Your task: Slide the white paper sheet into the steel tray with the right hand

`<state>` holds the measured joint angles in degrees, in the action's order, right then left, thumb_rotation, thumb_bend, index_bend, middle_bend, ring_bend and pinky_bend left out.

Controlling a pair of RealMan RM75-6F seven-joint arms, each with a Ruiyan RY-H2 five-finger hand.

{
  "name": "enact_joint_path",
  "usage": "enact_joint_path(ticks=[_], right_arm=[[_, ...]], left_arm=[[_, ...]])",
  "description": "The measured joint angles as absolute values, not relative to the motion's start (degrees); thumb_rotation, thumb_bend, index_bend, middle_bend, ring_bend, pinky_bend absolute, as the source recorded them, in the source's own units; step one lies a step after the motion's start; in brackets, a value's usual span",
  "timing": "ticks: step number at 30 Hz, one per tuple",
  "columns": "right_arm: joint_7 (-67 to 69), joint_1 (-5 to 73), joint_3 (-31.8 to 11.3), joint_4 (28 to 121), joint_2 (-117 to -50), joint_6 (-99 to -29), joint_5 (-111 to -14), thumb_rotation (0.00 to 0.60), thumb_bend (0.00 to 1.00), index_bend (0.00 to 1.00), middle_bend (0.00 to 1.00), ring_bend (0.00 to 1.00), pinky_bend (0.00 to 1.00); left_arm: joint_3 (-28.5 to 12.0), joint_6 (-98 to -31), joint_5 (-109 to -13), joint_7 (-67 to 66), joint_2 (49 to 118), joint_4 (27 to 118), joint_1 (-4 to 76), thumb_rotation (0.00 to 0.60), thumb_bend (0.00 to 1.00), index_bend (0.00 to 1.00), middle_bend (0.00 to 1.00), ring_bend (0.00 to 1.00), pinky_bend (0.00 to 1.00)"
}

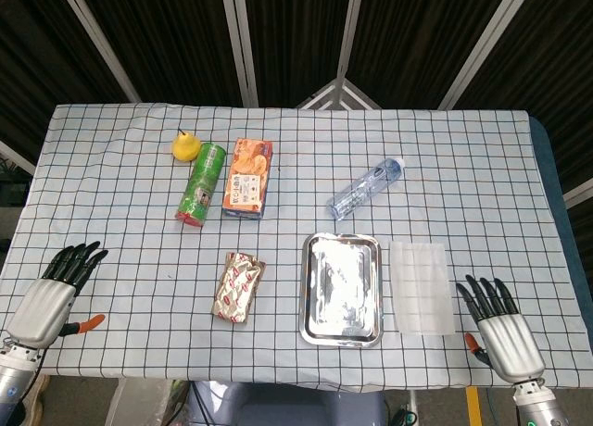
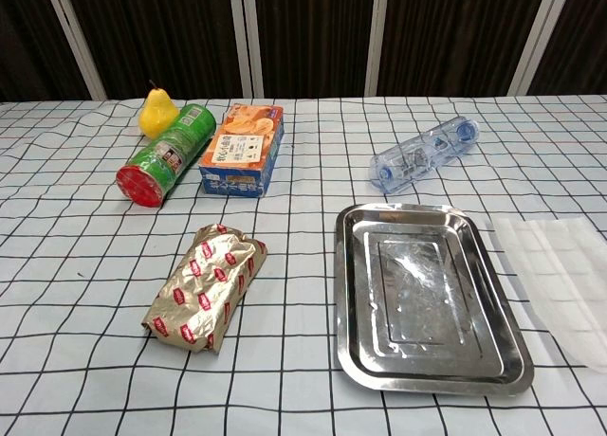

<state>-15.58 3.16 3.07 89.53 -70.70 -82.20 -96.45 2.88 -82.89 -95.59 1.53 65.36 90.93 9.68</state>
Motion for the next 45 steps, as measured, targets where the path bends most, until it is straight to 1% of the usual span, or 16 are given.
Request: enact_joint_path(ticks=[5, 15, 22, 35, 39, 45], right_arm=[[-18.6, 4.5, 2.5, 87.0, -75.2, -78.9, -95.0, 0.600, 0.40, 0.04, 0.00, 0.00, 0.00], [-21.6, 5.9, 1.5, 82.2, -80.5, -75.0, -91.0, 0.600, 0.40, 0.04, 0.00, 0.00, 0.00], [-22.7, 5.9, 2.3, 80.8, -81.6, -74.3, -90.3, 0.600, 0.40, 0.04, 0.00, 0.00, 0.00], [-24.8, 5.1, 3.5, 80.2, -81.6, -73.5, -88.4, 0.600, 0.40, 0.04, 0.00, 0.00, 0.00], [-25.0, 5.4, 3.4, 79.2, -82.2, -72.8, -87.8, 0.600, 0.40, 0.08, 0.00, 0.00, 0.00], [-24.6, 5.9, 2.7, 77.3, -83.3, -72.4, -87.3, 0.600, 0.40, 0.21, 0.02, 0.00, 0.00]], left_arm=[[2.9, -83.1, -95.7, 1.7, 65.4, 90.9, 9.7, 0.600, 0.01, 0.00, 0.00, 0.00, 0.00], [2.9, -83.0, -95.8, 2.1, 65.4, 90.7, 9.8, 0.600, 0.01, 0.00, 0.00, 0.00, 0.00], [2.9, -82.9, -95.7, 2.1, 65.4, 90.8, 9.8, 0.600, 0.01, 0.00, 0.00, 0.00, 0.00], [2.9, -83.0, -95.6, 2.0, 65.4, 90.8, 9.7, 0.600, 0.01, 0.00, 0.00, 0.00, 0.00], [2.9, -83.0, -95.5, 2.1, 65.4, 90.9, 9.7, 0.600, 0.01, 0.00, 0.00, 0.00, 0.00], [2.9, -83.0, -95.5, 2.1, 65.4, 90.9, 9.7, 0.600, 0.01, 0.00, 0.00, 0.00, 0.00]])
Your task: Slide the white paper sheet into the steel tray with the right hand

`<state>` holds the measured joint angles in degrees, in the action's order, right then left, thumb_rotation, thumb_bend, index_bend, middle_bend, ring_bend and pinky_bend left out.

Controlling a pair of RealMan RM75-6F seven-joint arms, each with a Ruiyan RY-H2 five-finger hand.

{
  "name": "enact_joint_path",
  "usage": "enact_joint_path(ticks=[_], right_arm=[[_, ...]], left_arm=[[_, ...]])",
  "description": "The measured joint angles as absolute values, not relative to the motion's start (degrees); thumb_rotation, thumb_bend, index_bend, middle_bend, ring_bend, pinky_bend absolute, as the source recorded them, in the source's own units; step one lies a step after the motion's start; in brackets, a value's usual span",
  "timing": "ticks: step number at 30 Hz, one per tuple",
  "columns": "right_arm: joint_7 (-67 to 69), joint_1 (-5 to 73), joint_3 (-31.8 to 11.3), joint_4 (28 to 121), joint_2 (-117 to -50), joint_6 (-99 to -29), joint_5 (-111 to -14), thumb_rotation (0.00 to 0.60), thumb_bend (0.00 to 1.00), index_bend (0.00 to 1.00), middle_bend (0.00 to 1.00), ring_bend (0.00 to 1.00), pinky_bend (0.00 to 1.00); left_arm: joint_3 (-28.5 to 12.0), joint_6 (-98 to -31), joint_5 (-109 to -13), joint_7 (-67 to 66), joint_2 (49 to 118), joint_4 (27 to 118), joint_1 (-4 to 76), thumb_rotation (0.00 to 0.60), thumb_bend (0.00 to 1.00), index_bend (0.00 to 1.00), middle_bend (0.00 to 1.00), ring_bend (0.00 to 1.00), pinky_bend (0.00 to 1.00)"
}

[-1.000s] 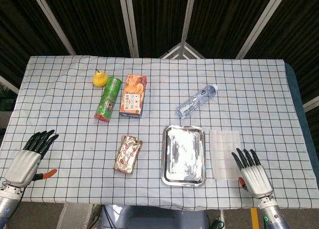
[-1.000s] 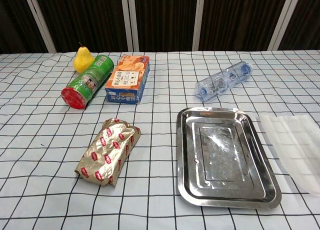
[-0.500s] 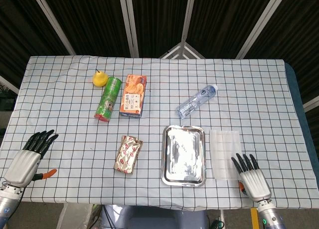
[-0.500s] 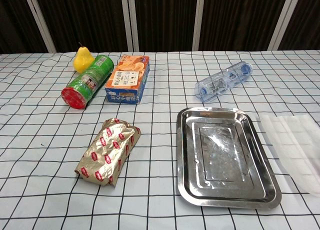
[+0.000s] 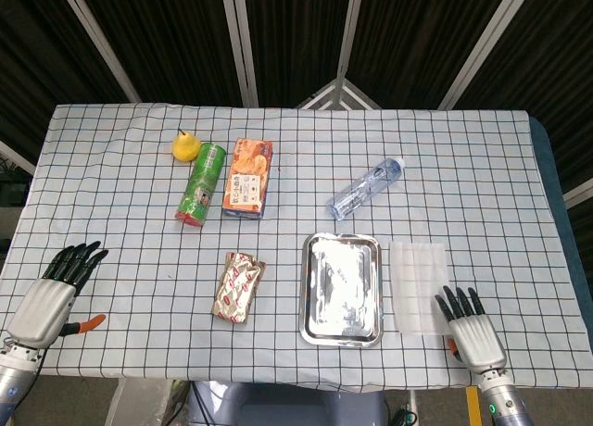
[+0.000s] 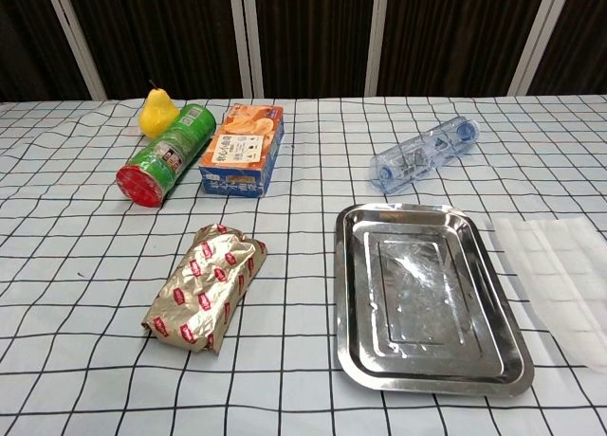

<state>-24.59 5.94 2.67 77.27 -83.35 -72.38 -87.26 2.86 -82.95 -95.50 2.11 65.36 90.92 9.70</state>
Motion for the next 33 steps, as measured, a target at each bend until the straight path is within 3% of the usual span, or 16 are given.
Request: enact_joint_path(ticks=[5, 11, 17, 33], right_arm=[[-22.2, 6.4, 2.1, 75.1, -84.5, -73.0, -87.6, 0.600, 0.40, 0.31, 0.06, 0.00, 0.00], [-18.9, 6.8, 1.9, 72.4, -85.8, -74.8, -89.3, 0.600, 0.49, 0.51, 0.13, 0.00, 0.00], [-15.8, 6.9, 2.5, 71.4, -86.2, -77.2, -91.8, 0.600, 0.52, 0.65, 0.18, 0.00, 0.00], [-11.3, 8.3, 1.8, 77.7, -84.6, -85.0, -98.5, 0.600, 0.53, 0.68, 0.19, 0.00, 0.00]], left_arm=[[2.8, -82.8, -95.4, 2.0, 65.4, 91.0, 9.7, 0.600, 0.01, 0.00, 0.00, 0.00, 0.00], [2.8, -82.8, -95.3, 1.9, 65.3, 91.1, 9.7, 0.600, 0.01, 0.00, 0.00, 0.00, 0.00], [2.8, -82.7, -95.2, 1.9, 65.3, 91.2, 9.7, 0.600, 0.01, 0.00, 0.00, 0.00, 0.00], [2.8, -82.7, -95.1, 1.7, 65.3, 91.2, 9.7, 0.600, 0.01, 0.00, 0.00, 0.00, 0.00]])
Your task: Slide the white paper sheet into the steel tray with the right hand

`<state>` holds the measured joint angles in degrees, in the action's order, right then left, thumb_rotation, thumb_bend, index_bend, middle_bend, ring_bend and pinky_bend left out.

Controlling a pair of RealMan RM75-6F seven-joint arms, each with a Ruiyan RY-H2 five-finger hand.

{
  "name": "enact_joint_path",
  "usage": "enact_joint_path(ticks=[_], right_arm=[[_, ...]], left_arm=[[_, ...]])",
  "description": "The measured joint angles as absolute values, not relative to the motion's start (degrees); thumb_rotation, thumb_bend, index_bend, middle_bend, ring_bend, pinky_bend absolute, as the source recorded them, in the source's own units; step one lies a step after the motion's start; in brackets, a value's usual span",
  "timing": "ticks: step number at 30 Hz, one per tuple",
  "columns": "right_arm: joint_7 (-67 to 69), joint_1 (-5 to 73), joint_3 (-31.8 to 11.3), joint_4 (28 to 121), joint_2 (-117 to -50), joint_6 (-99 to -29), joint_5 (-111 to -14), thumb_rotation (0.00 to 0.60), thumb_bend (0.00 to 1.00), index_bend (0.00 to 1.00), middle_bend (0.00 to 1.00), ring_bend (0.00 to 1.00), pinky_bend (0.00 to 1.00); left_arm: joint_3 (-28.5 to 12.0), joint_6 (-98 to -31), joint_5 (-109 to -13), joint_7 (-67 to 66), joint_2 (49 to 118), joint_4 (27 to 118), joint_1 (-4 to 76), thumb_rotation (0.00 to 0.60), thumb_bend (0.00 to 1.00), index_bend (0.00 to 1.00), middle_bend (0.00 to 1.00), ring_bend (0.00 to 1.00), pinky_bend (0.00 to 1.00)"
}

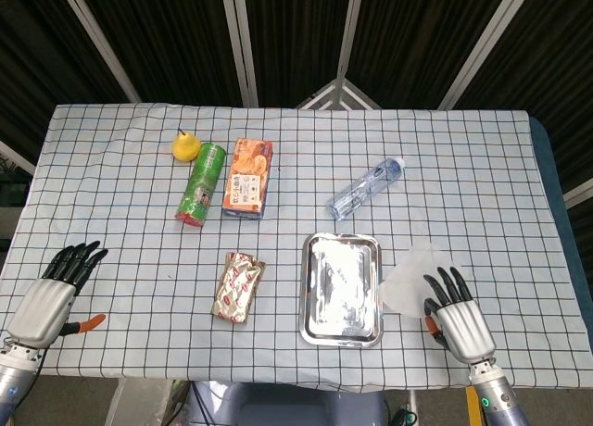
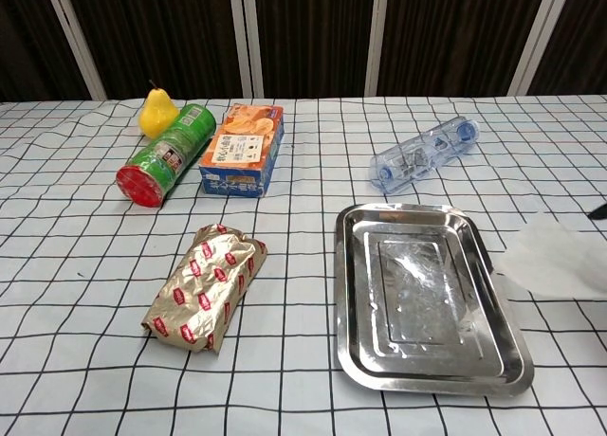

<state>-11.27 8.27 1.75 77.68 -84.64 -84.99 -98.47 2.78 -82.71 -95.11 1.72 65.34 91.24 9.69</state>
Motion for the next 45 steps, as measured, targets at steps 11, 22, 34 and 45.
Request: enact_joint_path(ticks=[11, 22, 34, 45], right_arm=[[-9.7, 12.1, -0.3, 87.9, -82.8, -90.1, -107.7, 0.600, 0.53, 0.70, 0.20, 0.00, 0.00], [-8.4, 14.9, 4.0, 80.8, -83.5, -87.3, -114.3, 0.600, 0.53, 0.70, 0.21, 0.00, 0.00], [-3.9, 17.4, 8.1, 73.0, -82.8, -80.6, -114.1, 0.600, 0.53, 0.70, 0.20, 0.00, 0.00], [-4.9, 19.6, 8.0, 72.6, -83.9, -78.1, -113.4, 0.600, 0.53, 0.70, 0.20, 0.00, 0.00]], left_arm=[[2.8, -82.7, -95.1, 1.7, 65.3, 91.3, 9.7, 0.600, 0.01, 0.00, 0.00, 0.00, 0.00], [2.8, -82.7, -95.1, 1.8, 65.3, 91.2, 9.6, 0.600, 0.01, 0.00, 0.00, 0.00, 0.00], [2.8, -82.7, -95.1, 1.8, 65.3, 91.2, 9.6, 0.600, 0.01, 0.00, 0.00, 0.00, 0.00], [2.7, -82.7, -94.9, 1.6, 65.3, 91.3, 9.6, 0.600, 0.01, 0.00, 0.00, 0.00, 0.00]])
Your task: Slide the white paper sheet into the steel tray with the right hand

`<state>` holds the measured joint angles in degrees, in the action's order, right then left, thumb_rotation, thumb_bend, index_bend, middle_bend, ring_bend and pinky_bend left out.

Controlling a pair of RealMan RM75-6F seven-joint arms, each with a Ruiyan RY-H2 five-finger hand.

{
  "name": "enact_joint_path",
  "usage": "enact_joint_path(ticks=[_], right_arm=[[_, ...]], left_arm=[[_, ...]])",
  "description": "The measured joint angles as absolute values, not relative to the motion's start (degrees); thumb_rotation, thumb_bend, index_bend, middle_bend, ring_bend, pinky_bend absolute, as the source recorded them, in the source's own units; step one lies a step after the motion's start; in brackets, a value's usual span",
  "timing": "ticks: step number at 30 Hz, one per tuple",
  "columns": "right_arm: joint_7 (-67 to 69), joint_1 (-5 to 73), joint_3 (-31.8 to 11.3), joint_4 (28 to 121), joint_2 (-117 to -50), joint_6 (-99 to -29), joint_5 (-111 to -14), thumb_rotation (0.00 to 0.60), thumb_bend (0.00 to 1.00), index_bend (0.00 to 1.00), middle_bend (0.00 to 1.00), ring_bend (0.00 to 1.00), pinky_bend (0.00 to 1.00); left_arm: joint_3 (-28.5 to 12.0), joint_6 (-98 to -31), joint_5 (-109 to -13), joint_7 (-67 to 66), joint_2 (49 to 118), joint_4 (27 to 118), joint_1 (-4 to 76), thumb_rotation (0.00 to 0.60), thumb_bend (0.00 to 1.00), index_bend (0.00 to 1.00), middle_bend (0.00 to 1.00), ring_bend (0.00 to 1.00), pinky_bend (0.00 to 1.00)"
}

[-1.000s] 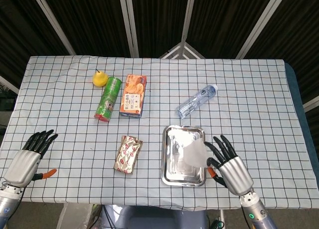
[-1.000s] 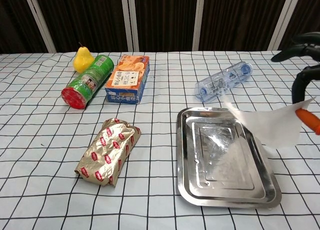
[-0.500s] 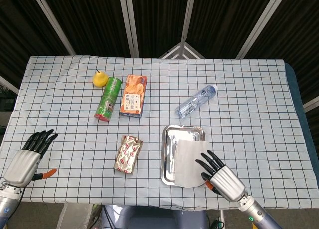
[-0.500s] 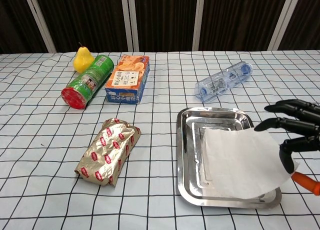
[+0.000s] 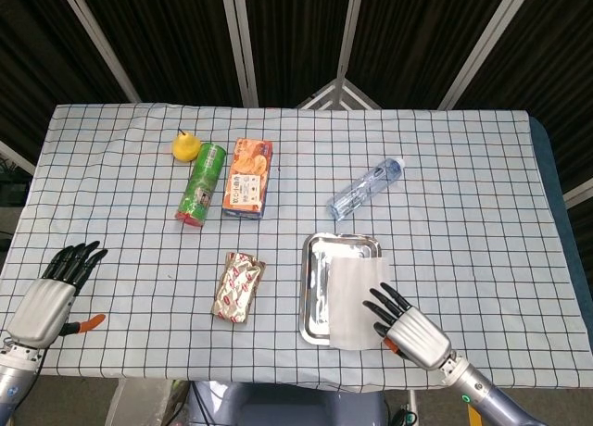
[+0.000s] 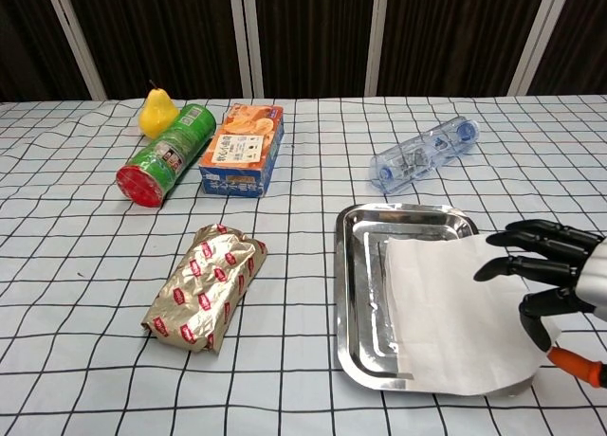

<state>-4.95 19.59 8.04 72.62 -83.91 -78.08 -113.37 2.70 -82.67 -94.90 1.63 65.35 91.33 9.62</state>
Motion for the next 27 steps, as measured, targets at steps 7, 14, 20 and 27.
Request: enact_joint_path(ticks=[7, 14, 20, 27], right_arm=[[-6.2, 20.6, 7.2, 73.7, -85.4, -76.4, -112.1, 0.600, 0.53, 0.70, 0.21, 0.00, 0.00], [-5.9, 22.2, 7.0, 73.2, -86.8, -75.3, -112.0, 0.600, 0.53, 0.70, 0.21, 0.00, 0.00], [-5.4, 22.6, 7.7, 72.7, -87.5, -75.5, -112.4, 0.600, 0.53, 0.70, 0.21, 0.00, 0.00], [-5.8, 22.2, 8.2, 72.1, -87.6, -76.6, -112.1, 0.600, 0.53, 0.70, 0.21, 0.00, 0.00]], left_arm=[[2.7, -82.5, -94.9, 1.8, 65.3, 91.4, 9.7, 0.600, 0.01, 0.00, 0.00, 0.00, 0.00], [2.7, -82.4, -94.9, 2.0, 65.3, 91.4, 9.7, 0.600, 0.01, 0.00, 0.00, 0.00, 0.00], [2.7, -82.4, -94.9, 2.0, 65.2, 91.4, 9.7, 0.600, 0.01, 0.00, 0.00, 0.00, 0.00], [2.8, -82.6, -95.0, 2.0, 65.2, 91.3, 9.7, 0.600, 0.01, 0.00, 0.00, 0.00, 0.00]])
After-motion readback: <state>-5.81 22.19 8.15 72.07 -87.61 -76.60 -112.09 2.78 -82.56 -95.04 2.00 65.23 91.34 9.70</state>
